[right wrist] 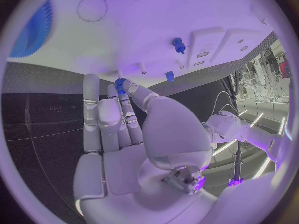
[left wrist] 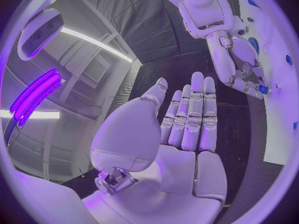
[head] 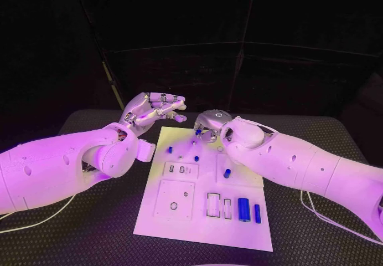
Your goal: Assemble the parts on the task board
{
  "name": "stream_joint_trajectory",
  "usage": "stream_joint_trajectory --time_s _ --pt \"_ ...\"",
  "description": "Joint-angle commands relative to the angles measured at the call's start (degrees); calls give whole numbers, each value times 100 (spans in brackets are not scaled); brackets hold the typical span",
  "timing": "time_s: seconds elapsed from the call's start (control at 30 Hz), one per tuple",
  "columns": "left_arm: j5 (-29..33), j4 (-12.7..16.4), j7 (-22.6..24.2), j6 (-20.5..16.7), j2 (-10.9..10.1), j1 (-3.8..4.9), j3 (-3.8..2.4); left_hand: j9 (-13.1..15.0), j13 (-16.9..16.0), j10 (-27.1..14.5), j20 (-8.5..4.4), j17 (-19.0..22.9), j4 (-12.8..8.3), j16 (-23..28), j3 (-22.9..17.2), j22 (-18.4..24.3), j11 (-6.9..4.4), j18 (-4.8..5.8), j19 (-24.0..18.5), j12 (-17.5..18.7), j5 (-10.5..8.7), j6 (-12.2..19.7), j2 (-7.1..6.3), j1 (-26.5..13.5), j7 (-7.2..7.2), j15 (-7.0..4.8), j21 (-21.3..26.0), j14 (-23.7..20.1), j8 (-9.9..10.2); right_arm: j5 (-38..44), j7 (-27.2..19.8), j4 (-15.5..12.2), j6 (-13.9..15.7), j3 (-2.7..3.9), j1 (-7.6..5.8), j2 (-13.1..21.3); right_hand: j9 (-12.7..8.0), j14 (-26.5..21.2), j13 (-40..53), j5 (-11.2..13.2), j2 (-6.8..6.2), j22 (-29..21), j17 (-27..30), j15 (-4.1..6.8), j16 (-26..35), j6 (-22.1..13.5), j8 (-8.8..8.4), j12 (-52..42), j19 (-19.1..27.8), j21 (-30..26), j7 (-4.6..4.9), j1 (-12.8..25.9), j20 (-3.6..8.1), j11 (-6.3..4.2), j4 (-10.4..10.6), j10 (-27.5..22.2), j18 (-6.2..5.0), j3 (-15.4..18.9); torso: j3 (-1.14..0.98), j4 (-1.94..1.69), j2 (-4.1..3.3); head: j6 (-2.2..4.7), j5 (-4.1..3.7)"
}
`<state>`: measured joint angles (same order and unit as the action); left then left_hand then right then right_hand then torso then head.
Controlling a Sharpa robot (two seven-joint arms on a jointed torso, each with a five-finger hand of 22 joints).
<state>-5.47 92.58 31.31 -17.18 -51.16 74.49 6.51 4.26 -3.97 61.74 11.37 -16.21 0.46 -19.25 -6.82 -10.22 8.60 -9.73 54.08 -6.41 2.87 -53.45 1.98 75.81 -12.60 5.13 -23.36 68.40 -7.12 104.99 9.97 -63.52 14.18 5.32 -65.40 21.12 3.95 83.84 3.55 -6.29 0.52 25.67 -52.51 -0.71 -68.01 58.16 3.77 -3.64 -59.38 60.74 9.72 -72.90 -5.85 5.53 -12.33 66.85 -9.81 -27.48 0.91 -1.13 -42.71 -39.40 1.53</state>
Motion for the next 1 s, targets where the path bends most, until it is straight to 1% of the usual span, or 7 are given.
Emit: stream_joint_trajectory --time_s 0.03,0.4,0.47,0.57,0.63,0.73,1.0 --pt "12 0 -3 71 9 12 -4 -6 7 -10 1 -11 -15 32 12 8 34 -59 -33 36 -11 5 4 -27 -21 -2 31 -45 28 146 175 4 -124 3 -17 -14 2 88 5 26 -56 8 5 -9 22 48 4 4 19 38 0 15 -9 21 33 7 -82 -10 2 5 3 -12 7" --pt "12 -7 -7 76 17 20 -3 -6 7 -11 1 -12 -15 33 12 9 34 -59 -33 37 -11 5 5 -27 -22 -2 31 -46 28 168 193 58 -170 2 -17 -57 -2 79 3 37 -90 9 32 -11 31 32 -5 8 24 41 -8 33 -11 21 52 -13 -83 -21 3 8 0 -17 12" --pt "12 -9 -9 76 17 21 -3 -6 7 -11 1 -12 -15 33 12 9 34 -59 -33 37 -11 5 5 -27 -22 -2 31 -46 28 169 188 72 -167 2 -17 -69 -9 59 -3 51 -122 7 106 -19 71 -7 -17 18 34 40 -6 53 -16 29 77 -73 -82 -36 5 8 0 -17 12" --pt "12 -11 -10 77 17 23 -3 -6 7 -11 1 -12 -15 33 12 9 34 -59 -33 37 -11 5 5 -27 -22 -2 31 -46 28 160 177 88 -161 2 -17 -83 -27 2 -12 94 -199 -5 294 -55 189 -163 -32 26 63 24 17 88 -39 70 128 -321 -80 -70 4 6 0 -17 13" --pt "12 -13 -12 78 17 25 -3 -6 7 -11 1 -12 -15 33 12 9 34 -59 -33 37 -11 5 5 -27 -22 -2 31 -46 28 144 166 100 -154 2 -17 -93 -29 -23 -12 164 -262 -18 399 -82 250 -294 -32 23 80 8 33 100 -64 103 168 -504 -81 -77 4 3 -2 -18 18" --pt "12 -14 -14 77 17 27 -2 -6 7 -11 1 -12 -15 33 12 9 34 -59 -33 37 -11 5 5 -27 -22 -2 31 -46 28 119 149 117 -155 1 -17 -108 -27 -50 -10 271 -318 -37 528 -104 328 -413 -30 18 96 -15 45 93 -90 129 214 -666 -82 -58 6 8 0 -20 23" --pt "12 -15 -26 76 20 29 -1 -6 7 -11 1 -12 -15 33 12 9 34 -59 -33 37 -11 5 5 -27 -22 -2 31 -46 28 46 92 131 -189 1 -17 -114 -24 -80 -7 289 -345 -54 671 -116 418 -480 -27 14 110 -37 56 74 -104 145 246 -751 -82 -34 4 15 -2 -26 27"
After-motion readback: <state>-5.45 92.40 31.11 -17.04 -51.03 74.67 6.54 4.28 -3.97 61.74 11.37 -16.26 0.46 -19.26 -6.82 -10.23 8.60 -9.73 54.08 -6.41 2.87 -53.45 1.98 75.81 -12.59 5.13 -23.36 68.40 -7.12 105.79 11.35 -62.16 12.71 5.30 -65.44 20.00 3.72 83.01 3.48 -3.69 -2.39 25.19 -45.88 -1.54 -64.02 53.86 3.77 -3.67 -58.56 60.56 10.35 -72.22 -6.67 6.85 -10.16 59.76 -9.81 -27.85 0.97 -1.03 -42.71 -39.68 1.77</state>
